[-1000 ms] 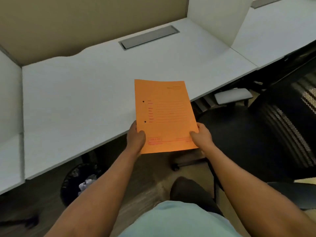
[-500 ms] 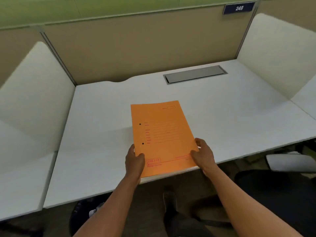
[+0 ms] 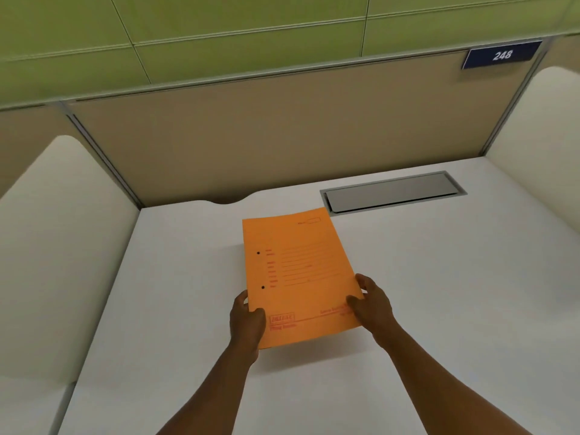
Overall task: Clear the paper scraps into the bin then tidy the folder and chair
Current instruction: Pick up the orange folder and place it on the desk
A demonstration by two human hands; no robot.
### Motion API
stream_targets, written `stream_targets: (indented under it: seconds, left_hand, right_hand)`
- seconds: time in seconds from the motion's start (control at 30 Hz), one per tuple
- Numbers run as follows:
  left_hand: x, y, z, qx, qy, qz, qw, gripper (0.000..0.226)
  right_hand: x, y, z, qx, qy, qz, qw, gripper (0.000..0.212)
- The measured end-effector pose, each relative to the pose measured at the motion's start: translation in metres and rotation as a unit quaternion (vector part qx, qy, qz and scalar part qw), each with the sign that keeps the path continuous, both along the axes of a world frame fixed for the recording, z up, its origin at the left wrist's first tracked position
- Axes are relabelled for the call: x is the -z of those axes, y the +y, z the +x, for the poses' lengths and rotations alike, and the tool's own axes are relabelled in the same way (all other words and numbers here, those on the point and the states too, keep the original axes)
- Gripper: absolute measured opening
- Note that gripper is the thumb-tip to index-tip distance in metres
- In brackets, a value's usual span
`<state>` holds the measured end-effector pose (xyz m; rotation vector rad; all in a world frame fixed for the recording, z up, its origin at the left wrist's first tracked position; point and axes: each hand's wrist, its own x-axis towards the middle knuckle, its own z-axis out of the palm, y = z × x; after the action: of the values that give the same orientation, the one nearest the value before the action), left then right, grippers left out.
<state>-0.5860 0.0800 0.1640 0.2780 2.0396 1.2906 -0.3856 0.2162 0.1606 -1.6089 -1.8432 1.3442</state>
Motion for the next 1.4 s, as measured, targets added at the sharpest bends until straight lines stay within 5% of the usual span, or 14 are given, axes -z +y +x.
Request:
stream_targets:
  seconds: [0.47, 0.87, 1.07, 1.4]
  left_hand:
    - [0.062, 0.141, -0.095, -0.007, 0.021, -0.069, 0.997, 0.041]
    - [0.090, 0.184, -0.117, 0.059, 0.147, -0.165, 0.974, 0.064]
    - [0.095, 0.189, -0.110, 0.153, 0.225, -0.237, 0.933, 0.063]
    - [0.083, 0.153, -0.094, 0.217, 0.209, -0.235, 0.924, 0.069]
  right_hand:
    - [0.049, 0.137, -0.092, -0.027, -0.011, -0.075, 0.997, 0.063]
    - [0.086, 0.164, -0.126, -0.068, -0.073, -0.039, 0.994, 0.073]
    - [0.100, 0.167, -0.130, -0.083, -0.126, -0.006, 0.989, 0.077]
    - [0.093, 0.140, -0.114, -0.151, -0.219, 0.058, 0.962, 0.087]
